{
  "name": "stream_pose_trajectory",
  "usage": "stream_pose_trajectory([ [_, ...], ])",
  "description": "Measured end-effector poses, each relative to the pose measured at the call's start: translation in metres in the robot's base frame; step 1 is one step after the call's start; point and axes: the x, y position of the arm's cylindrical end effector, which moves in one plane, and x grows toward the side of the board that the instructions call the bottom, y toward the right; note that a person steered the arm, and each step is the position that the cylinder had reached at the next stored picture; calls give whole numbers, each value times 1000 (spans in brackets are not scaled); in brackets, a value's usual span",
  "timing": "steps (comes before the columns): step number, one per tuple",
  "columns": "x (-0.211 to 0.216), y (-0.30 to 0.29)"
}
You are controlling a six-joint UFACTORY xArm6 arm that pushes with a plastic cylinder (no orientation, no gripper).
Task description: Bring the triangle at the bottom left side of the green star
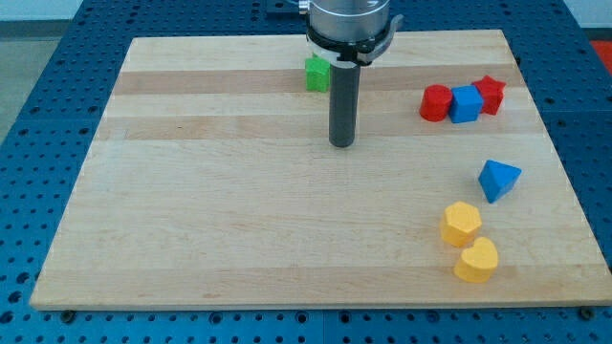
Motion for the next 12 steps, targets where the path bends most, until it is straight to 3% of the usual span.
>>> stream_pose_trajectory([
  [1, 0, 0],
  [2, 13, 54],
  [4, 40, 88],
  [8, 31, 234],
  [12, 71, 219],
])
